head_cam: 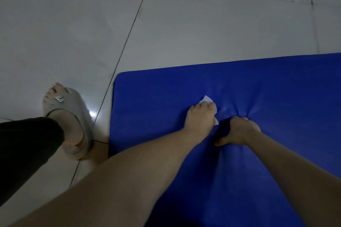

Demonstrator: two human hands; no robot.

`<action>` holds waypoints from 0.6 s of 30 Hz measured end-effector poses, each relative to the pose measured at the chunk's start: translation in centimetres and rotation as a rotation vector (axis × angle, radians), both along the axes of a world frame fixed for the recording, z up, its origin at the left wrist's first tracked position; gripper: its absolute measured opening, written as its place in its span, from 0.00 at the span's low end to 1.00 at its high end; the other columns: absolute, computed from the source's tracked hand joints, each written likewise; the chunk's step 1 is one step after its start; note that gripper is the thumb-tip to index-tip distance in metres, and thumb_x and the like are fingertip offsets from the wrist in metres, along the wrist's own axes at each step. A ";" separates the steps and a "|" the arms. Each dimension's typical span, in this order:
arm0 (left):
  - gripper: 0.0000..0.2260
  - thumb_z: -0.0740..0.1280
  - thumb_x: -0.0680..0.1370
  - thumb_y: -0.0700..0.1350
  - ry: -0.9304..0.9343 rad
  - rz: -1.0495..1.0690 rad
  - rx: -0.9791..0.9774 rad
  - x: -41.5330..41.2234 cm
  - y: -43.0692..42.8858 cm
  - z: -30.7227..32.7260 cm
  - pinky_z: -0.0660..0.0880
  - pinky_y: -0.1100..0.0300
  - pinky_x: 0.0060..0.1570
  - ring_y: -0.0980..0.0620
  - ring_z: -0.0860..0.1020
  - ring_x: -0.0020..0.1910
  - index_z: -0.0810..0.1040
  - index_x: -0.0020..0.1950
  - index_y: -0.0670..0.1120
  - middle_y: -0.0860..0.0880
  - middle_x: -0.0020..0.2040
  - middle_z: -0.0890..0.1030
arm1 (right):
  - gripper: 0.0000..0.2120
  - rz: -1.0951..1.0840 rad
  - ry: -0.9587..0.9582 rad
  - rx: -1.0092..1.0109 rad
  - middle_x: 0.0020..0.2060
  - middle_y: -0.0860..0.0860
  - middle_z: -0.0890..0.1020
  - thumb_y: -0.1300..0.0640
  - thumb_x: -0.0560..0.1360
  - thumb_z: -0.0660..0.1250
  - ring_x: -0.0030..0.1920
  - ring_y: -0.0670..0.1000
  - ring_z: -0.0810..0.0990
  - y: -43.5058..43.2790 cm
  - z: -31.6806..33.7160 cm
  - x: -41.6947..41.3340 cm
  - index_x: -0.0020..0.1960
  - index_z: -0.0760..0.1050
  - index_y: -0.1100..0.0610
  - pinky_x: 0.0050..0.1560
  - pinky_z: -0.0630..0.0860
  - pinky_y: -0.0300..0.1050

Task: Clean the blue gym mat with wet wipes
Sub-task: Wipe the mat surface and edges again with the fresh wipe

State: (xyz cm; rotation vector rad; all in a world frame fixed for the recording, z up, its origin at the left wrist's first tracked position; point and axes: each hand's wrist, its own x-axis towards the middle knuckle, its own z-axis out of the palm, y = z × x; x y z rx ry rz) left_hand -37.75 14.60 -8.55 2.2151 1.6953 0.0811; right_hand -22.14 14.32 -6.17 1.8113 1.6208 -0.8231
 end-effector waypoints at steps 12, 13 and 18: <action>0.14 0.68 0.81 0.48 -0.070 0.679 -0.211 -24.0 -5.5 0.7 0.75 0.47 0.60 0.46 0.80 0.58 0.75 0.62 0.42 0.44 0.61 0.81 | 0.61 -0.104 0.020 -0.040 0.73 0.61 0.61 0.24 0.60 0.73 0.71 0.61 0.68 -2.4 2.6 -0.6 0.77 0.54 0.60 0.66 0.74 0.57; 0.16 0.68 0.81 0.50 -0.052 0.721 -0.213 -24.4 -5.8 0.8 0.75 0.47 0.61 0.45 0.79 0.60 0.75 0.64 0.41 0.44 0.62 0.80 | 0.59 -0.096 0.028 -0.093 0.73 0.61 0.62 0.23 0.60 0.71 0.70 0.59 0.69 -3.6 2.8 -0.8 0.76 0.57 0.59 0.66 0.74 0.56; 0.21 0.69 0.81 0.51 -0.096 0.827 -0.193 -20.2 -4.4 1.2 0.75 0.50 0.59 0.43 0.78 0.63 0.73 0.67 0.39 0.44 0.67 0.78 | 0.59 0.004 -0.071 -0.064 0.66 0.55 0.64 0.22 0.55 0.72 0.66 0.55 0.70 -10.0 1.5 -2.0 0.74 0.59 0.56 0.54 0.76 0.49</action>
